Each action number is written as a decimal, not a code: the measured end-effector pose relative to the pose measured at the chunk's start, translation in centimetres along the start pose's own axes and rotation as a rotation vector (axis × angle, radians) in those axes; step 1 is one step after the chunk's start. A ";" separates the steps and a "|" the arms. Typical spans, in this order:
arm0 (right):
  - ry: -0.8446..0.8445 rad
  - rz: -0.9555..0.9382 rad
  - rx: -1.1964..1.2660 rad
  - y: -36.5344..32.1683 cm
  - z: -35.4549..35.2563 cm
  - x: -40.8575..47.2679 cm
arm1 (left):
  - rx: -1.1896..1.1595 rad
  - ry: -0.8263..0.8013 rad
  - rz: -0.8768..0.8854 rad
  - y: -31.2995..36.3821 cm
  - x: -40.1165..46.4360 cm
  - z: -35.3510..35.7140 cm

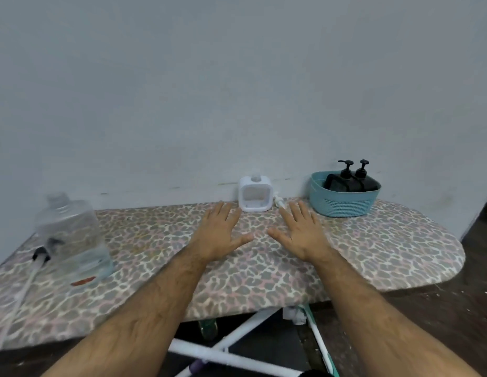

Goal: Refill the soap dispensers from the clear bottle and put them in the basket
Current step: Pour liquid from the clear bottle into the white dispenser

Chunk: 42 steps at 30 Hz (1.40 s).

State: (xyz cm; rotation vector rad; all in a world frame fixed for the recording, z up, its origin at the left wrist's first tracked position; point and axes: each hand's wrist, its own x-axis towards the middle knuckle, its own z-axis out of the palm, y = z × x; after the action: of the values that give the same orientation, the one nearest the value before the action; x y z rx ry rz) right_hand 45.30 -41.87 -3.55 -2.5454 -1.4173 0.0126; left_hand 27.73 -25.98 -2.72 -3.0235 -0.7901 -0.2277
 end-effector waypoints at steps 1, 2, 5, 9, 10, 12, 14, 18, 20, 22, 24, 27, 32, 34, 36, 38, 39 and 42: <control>-0.009 -0.018 -0.001 -0.9 0.4 -0.3 | -0.001 -0.008 -0.009 -0.6 -1.0 0.1; -0.015 -0.034 -0.001 -1.7 0.8 -0.6 | -0.008 -0.015 -0.021 -1.2 -2.0 0.2; -0.032 -0.055 -0.004 -3.8 2.0 -1.3 | -0.031 -0.026 -0.053 -2.6 -4.3 0.5; -0.056 -0.084 -0.007 -5.9 3.4 -1.9 | -0.082 -0.023 -0.098 -4.0 -6.6 1.1; -0.048 -0.088 0.001 -6.2 3.7 -1.9 | -0.102 -0.012 -0.106 -4.2 -6.8 1.3; -0.050 -0.081 0.028 -6.6 4.0 -1.6 | -0.151 0.006 -0.125 -4.5 -6.8 1.6; -0.050 -0.060 0.077 -6.7 4.0 -1.1 | -0.237 0.033 -0.145 -4.5 -6.1 1.8; 0.025 0.022 0.312 -6.5 3.7 0.8 | -0.548 0.091 -0.199 -3.5 -3.4 2.4; 0.053 0.070 0.487 -6.0 3.5 2.0 | -0.686 0.132 -0.226 -2.8 -1.7 2.6; 0.109 0.103 0.638 -5.6 3.0 3.4 | -0.808 0.170 -0.257 -2.1 0.2 2.7; 0.201 0.128 0.767 -5.0 2.5 4.7 | -0.945 0.192 -0.299 -1.7 2.1 2.8; 0.280 0.172 0.871 -3.7 2.2 7.5 | -1.075 0.211 -0.346 -1.4 5.2 3.0; 0.249 0.244 0.947 -1.9 2.7 11.6 | -1.188 0.212 -0.362 -1.4 9.5 2.9; 0.240 0.238 0.957 -1.5 2.4 12.6 | -1.213 0.198 -0.356 -1.2 10.6 2.9; 0.228 0.233 0.979 -1.1 2.4 13.6 | -1.248 0.163 -0.355 -1.1 11.6 3.0; 0.209 0.236 1.017 -0.8 2.5 14.5 | -1.266 0.145 -0.346 -1.1 12.6 3.4; 0.195 0.242 1.027 -0.8 2.6 14.8 | -1.275 0.135 -0.348 -1.2 13.1 3.9; 0.168 0.225 1.034 -0.9 2.9 15.4 | -1.300 0.114 -0.324 -0.9 13.8 4.1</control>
State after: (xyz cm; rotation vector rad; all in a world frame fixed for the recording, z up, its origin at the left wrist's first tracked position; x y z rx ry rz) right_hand 52.42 -27.91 -4.64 -1.7477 -0.7331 0.4344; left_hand 39.78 -18.29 -4.79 -3.8224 -1.5911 -1.3909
